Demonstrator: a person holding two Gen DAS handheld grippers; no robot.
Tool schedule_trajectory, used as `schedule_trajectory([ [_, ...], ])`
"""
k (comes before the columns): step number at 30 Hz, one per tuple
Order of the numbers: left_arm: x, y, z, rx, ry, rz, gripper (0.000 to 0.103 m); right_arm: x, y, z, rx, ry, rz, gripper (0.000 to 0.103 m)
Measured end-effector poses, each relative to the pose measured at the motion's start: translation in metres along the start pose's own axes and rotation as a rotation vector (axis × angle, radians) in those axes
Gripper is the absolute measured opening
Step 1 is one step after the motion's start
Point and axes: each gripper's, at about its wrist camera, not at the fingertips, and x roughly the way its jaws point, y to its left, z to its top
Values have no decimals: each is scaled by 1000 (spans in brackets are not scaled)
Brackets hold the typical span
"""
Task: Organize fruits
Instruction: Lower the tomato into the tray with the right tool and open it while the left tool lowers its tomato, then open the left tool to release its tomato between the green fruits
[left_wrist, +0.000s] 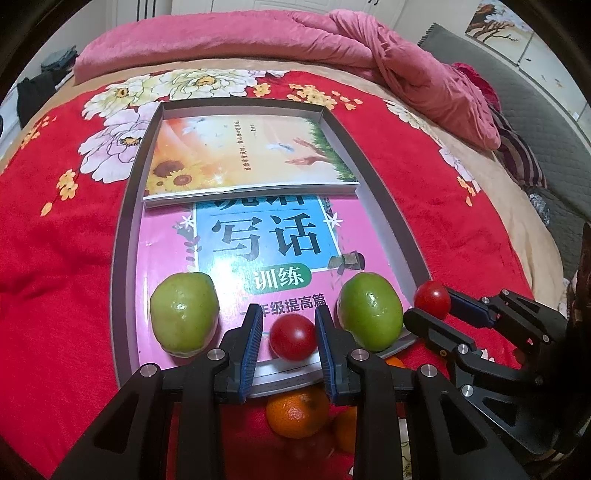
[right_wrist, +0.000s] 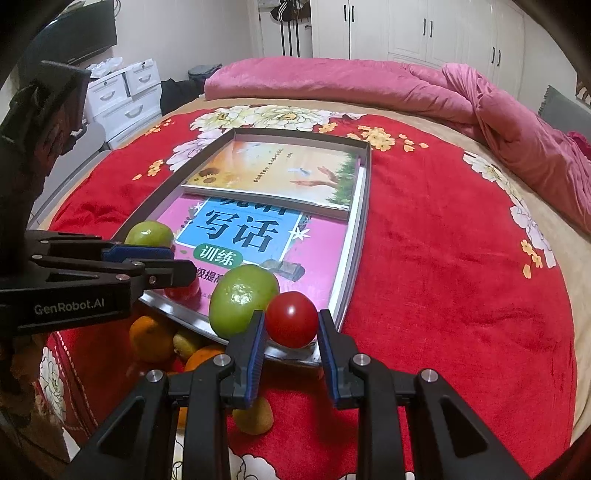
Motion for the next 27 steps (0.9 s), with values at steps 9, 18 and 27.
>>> schedule_trajectory([
  [9, -2, 1, 0, -6, -3, -6, 30, 0, -1, -1, 10, 0, 3, 28],
  [18, -3, 1, 1, -7, -4, -13, 30, -2, -4, -1, 24, 0, 6, 28],
  [27, -6, 1, 1, -10, -12, -18, 30, -6, -3, 0, 26, -13, 5, 34],
])
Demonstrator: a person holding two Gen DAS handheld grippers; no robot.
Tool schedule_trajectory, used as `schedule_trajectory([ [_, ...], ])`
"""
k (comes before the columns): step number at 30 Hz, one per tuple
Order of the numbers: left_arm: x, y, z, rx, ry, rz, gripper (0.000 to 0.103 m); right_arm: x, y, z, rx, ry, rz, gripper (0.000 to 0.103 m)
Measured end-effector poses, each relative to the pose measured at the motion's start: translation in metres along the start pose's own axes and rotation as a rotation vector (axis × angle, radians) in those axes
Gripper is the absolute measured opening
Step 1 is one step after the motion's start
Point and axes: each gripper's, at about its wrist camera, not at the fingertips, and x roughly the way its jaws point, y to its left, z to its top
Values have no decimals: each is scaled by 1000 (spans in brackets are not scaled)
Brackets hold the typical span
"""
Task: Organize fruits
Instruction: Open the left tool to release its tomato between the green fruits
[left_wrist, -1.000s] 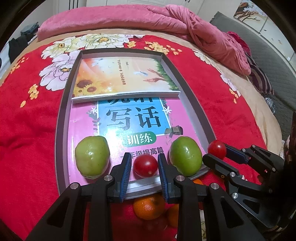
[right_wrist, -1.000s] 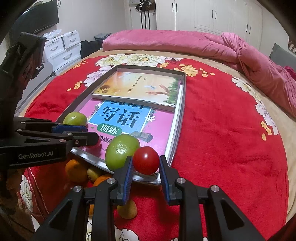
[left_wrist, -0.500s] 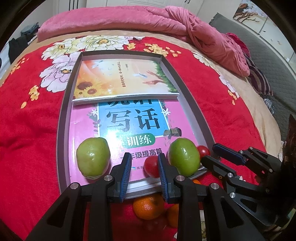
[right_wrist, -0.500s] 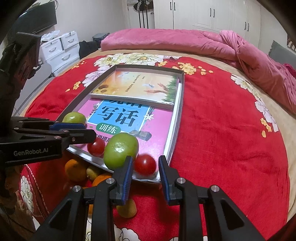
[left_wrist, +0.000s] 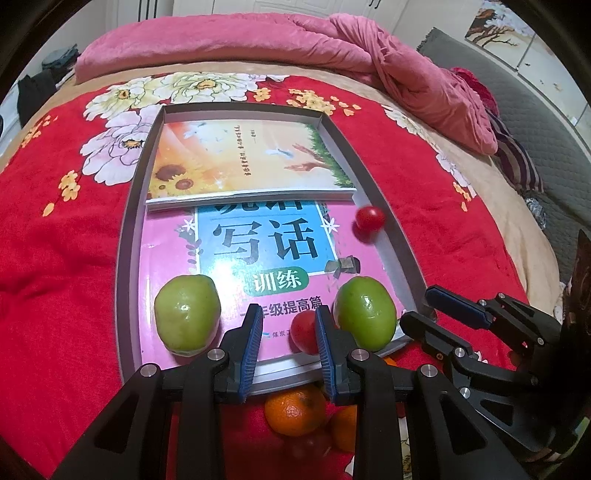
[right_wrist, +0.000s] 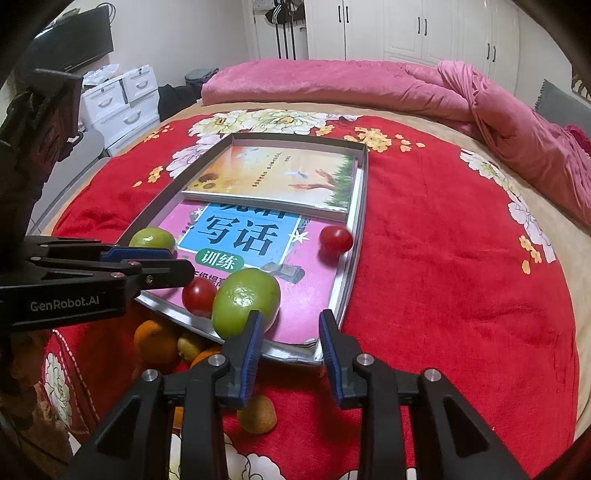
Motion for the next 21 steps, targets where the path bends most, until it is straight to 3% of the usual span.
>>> schedule_trajectory([
  [12, -7, 0, 0, -2, -12, -5, 32, -8, -3, 2, 30, -26, -2, 49],
  [16, -8, 0, 0, -2, -15, -5, 41, -10, -3, 3, 35, -31, -7, 53],
  [21, -13, 0, 1, -3, -20, -8, 43, -12, -4, 4, 47, -41, -9, 55],
])
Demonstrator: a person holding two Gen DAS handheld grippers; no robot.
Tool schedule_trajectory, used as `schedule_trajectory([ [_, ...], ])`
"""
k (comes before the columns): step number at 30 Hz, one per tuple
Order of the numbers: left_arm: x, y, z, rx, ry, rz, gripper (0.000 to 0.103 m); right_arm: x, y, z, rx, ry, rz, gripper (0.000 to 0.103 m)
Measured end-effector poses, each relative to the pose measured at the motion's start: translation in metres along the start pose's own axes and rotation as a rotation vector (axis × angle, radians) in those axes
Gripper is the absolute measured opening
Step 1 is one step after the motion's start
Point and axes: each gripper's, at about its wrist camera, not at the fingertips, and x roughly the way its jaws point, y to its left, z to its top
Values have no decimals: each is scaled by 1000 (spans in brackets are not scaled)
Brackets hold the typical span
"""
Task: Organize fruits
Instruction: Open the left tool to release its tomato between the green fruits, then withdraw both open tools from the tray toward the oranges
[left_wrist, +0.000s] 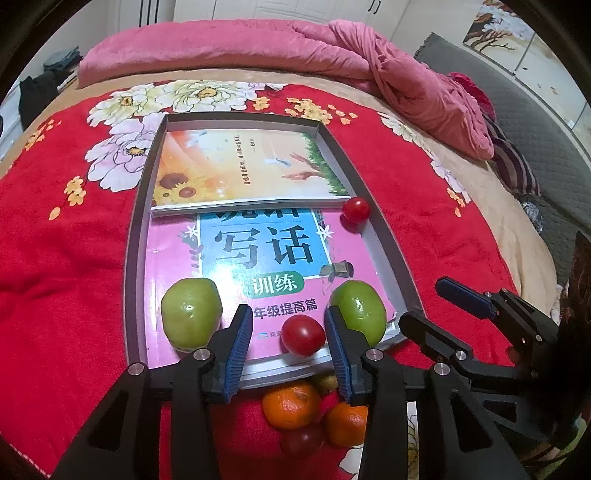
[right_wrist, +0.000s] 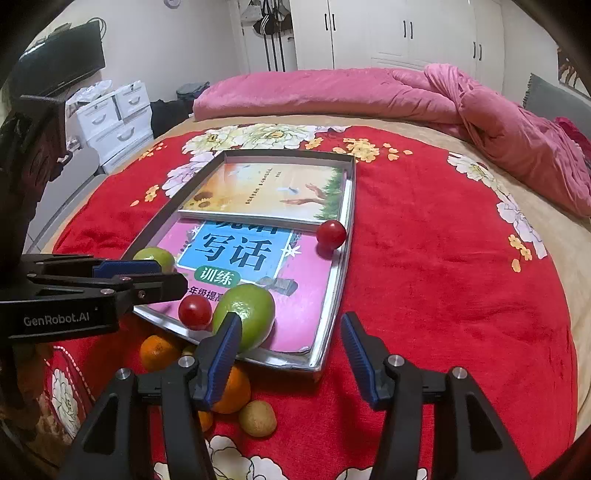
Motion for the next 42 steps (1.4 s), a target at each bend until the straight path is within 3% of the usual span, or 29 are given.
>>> schedule_trajectory([
  [9, -9, -1, 0, -5, -14, -12, 52, -5, 0, 1, 12, -16, -10, 60],
  [11, -12, -1, 0, -7, -23, -8, 58, -7, 0, 1, 14, -22, -9, 61],
  [18, -19, 0, -1, -11, -33, -8, 61, -11, 1, 2, 19, -31, -16, 64],
  [23, -25, 0, -1, -10, -42, -6, 70, -15, 0, 3, 25, -40, -21, 67],
  [39, -48, 7, 2, -35, -78, -5, 78, -31, -6, 9, 58, -92, -9, 75],
  [42, -56, 8, 3, -43, -98, -19, 80, -39, -7, 11, 70, -120, 3, 82],
])
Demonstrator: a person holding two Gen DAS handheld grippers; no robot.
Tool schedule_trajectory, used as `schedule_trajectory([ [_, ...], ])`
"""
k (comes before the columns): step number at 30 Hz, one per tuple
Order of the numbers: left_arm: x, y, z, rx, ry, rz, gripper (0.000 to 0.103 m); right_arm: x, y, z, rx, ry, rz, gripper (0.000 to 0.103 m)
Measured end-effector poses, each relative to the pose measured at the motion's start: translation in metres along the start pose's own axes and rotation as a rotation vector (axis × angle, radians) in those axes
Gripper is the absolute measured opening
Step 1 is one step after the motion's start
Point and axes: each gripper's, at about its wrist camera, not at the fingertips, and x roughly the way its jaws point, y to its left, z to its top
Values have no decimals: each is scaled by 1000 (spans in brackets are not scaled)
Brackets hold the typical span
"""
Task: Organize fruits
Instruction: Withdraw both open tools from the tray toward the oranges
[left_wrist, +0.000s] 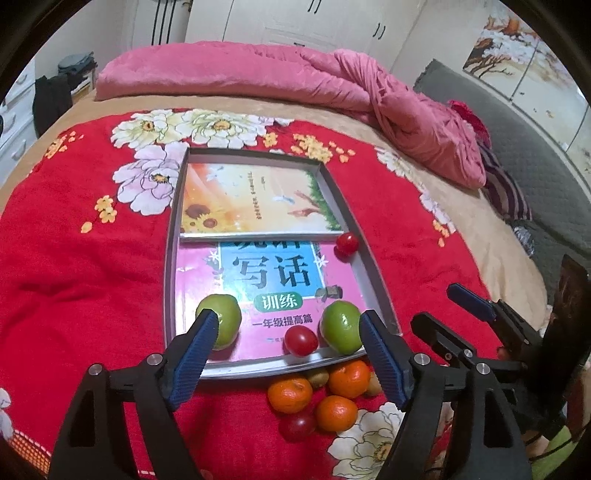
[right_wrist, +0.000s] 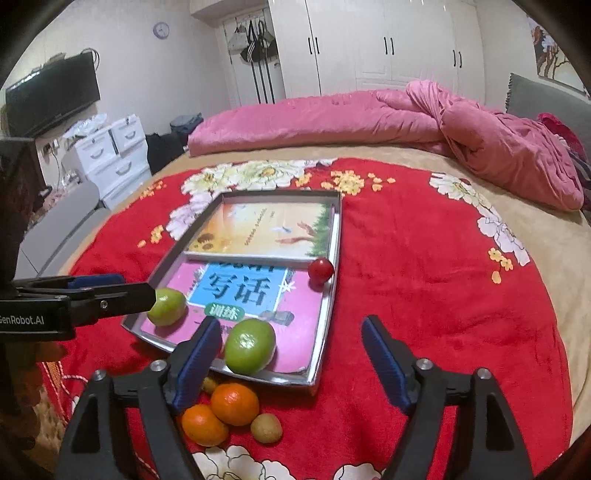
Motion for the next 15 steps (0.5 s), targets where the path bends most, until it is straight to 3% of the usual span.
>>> schedule_trajectory([
  [15, -31, 0, 4, 11, -73, -12, 82, -22, 4, 10, 5, -59, 7, 87],
])
